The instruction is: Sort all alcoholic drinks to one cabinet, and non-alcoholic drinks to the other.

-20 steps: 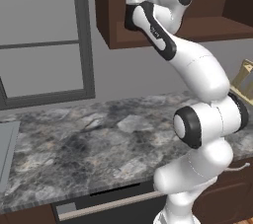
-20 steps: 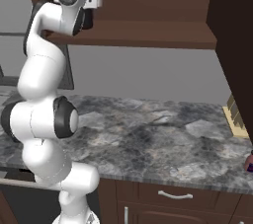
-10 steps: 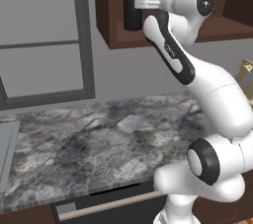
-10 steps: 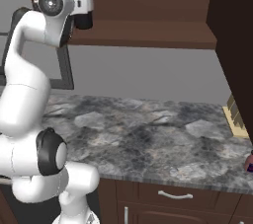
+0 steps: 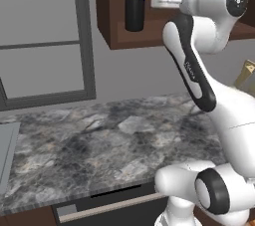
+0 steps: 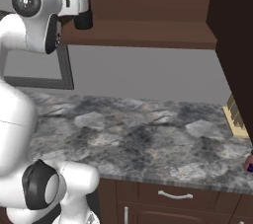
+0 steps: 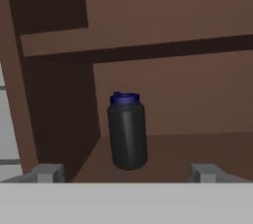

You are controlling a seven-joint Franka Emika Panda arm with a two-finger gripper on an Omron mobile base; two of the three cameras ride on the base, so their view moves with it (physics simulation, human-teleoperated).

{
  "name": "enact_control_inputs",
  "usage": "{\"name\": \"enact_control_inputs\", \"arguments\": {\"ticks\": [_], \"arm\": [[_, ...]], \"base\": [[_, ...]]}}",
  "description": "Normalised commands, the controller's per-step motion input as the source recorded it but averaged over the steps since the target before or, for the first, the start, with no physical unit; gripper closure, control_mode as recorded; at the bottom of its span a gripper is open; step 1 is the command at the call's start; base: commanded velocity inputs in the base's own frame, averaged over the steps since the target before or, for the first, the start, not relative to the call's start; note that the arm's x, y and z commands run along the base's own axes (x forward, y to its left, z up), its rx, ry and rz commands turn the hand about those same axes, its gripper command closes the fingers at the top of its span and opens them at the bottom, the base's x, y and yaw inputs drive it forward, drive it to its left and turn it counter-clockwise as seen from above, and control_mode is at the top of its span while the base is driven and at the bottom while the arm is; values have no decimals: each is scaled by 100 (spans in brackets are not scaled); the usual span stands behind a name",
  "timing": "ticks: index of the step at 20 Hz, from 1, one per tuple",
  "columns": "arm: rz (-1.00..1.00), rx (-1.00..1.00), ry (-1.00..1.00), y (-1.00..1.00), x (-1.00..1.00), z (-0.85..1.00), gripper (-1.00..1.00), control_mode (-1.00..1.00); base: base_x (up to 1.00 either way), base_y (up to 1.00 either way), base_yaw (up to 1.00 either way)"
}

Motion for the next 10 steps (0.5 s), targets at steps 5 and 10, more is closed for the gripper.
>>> {"name": "enact_control_inputs", "arguments": {"ticks": [5, 10], "arm": [[-15, 0, 15, -15, -100, 15, -100, -100], [-14, 0, 19, -17, -96, -10, -100, -100]], "base": [[0, 0, 0], [0, 0, 0]]}}
